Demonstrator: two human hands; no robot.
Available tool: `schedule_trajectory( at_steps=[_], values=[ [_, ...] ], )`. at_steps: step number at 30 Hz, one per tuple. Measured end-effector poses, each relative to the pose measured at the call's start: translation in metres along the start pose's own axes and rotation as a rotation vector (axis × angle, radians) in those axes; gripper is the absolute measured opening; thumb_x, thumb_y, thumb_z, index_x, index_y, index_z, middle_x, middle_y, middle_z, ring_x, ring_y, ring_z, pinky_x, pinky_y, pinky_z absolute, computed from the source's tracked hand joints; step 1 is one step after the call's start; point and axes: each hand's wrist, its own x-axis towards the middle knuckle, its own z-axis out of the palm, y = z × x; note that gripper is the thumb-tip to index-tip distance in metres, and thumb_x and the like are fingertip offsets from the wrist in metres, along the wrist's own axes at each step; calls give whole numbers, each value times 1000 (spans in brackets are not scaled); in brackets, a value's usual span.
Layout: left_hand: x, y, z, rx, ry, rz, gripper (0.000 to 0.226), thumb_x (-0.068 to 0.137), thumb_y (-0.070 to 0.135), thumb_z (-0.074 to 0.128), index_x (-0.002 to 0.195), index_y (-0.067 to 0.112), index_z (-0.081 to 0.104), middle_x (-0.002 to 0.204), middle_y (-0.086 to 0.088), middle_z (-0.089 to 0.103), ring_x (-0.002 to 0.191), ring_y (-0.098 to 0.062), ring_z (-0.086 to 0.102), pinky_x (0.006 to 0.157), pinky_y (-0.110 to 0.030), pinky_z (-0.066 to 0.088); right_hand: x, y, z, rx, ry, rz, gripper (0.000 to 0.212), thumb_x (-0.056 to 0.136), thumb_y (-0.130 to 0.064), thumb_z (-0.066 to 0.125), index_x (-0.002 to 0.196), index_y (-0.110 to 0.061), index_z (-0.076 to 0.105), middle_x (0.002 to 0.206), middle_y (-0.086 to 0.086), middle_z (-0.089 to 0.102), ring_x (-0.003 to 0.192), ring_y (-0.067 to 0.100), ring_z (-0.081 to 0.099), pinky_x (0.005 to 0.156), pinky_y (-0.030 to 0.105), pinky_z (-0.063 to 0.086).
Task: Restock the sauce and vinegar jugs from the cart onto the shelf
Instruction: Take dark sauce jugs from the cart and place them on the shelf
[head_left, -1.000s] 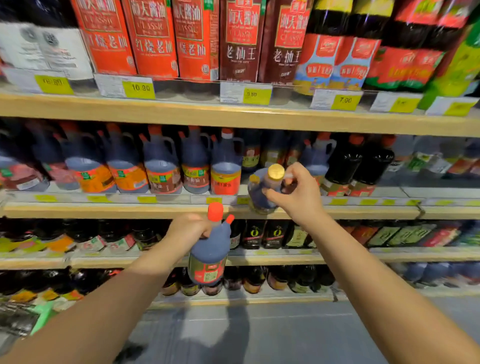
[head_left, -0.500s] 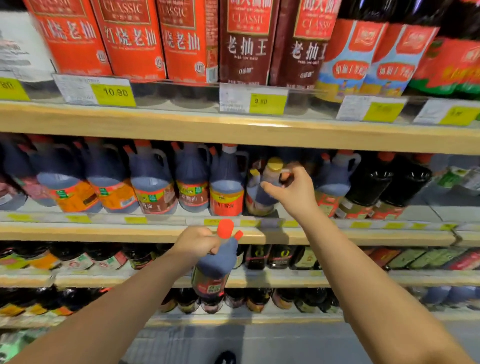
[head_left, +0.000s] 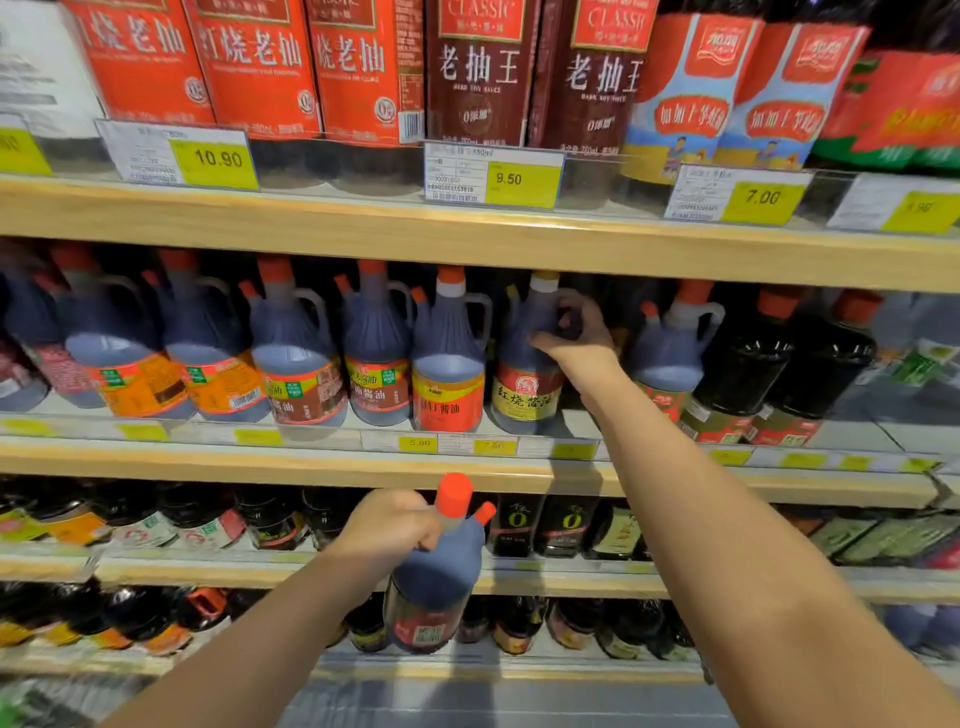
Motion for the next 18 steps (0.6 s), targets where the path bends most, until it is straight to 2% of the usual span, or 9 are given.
schedule_trajectory(
  at_steps=[2,5,7,11,15,18],
  values=[
    [-4,-3,3,-3,-8,11,13,40,11,49,36,18,39,50,-4,30,57,-18,30,54,-29,20,-5,3,2,-15,-10,133,71,69,-24,80,132,-18,46,130,9,51,119,25,50,97,39,47],
    [-4,-7,6,1,6,9,14,38,11,49,31,16,38,44,0,30,55,-18,29,53,-28,19,-34,10,16,-223,128,124,90,59,-42,85,130,-5,44,126,18,53,119,33,49,100,42,43],
    [-2,-8,6,-8,11,7,13,38,12,50,30,16,40,42,2,32,52,-17,31,52,-27,20,-54,15,29,-329,180,126,98,55,-47,86,127,-1,39,125,18,46,119,34,45,97,42,42],
    [5,-9,5,-25,34,10,14,39,14,50,31,16,39,40,5,31,49,-14,29,50,-26,20,-59,29,40,-388,188,175,85,59,-47,84,116,-3,39,120,14,47,114,34,49,85,41,45],
    [11,-6,2,-52,73,-11,12,38,14,51,31,16,41,40,4,32,51,-16,31,50,-25,21,-50,36,36,-374,128,159,82,60,-48,82,119,-8,42,119,12,50,109,33,54,81,39,47],
    [14,-1,0,-63,81,-27,15,41,12,53,30,15,43,38,6,33,50,-16,31,47,-24,22,-47,39,37,-362,94,168,82,60,-47,82,121,-8,43,118,11,49,108,31,54,78,34,43]
  ],
)
